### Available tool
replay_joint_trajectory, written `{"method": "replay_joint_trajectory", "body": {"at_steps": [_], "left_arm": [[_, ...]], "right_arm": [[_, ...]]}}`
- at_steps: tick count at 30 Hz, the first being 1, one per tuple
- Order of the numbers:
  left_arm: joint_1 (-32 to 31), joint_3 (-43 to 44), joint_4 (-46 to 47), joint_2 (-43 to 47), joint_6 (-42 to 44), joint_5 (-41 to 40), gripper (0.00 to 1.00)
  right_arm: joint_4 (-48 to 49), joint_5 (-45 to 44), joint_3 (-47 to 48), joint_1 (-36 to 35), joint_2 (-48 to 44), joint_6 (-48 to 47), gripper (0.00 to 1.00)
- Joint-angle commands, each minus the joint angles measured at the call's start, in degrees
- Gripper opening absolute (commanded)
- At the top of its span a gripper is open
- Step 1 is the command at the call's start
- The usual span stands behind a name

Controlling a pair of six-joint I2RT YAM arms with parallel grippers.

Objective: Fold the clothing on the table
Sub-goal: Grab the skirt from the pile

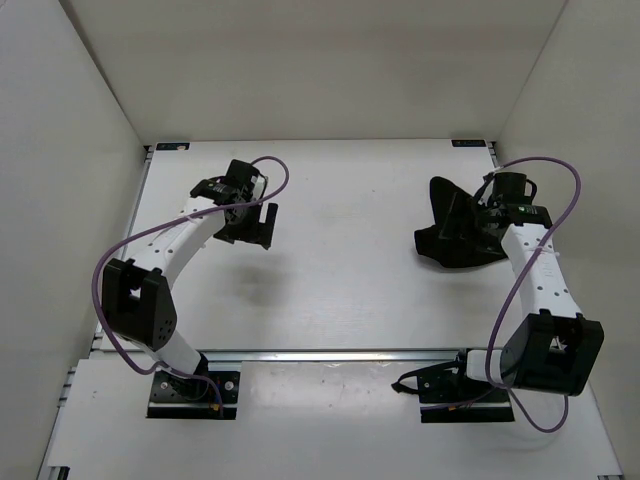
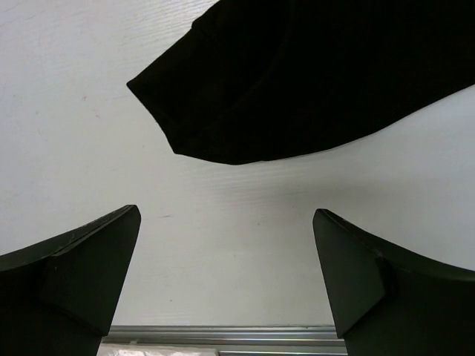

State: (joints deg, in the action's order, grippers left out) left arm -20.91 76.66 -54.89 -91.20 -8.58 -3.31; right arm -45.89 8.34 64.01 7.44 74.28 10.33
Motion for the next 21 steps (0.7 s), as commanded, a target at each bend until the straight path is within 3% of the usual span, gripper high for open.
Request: {"method": "replay_joint_trajectory", "body": {"at_steps": [1, 7, 21], "left_arm": [[0.52, 0.59, 2.16, 3.57, -0.74, 0.5, 0.98], [-0.45, 1.21, 1.81, 2.87, -1.26, 1.38, 0.98], [2.1, -3.72, 5.41, 6.56, -3.9, 6.03, 0.99]], "right_arm": [[0.63, -2.53, 0.68, -0.15, 0.77, 0.57, 0.99], [0.62, -5.97, 4.72, 2.75, 7.88, 1.71, 0.99], [9.76, -6.39, 4.28, 3.99, 16.33, 4.88, 0.99]]}}
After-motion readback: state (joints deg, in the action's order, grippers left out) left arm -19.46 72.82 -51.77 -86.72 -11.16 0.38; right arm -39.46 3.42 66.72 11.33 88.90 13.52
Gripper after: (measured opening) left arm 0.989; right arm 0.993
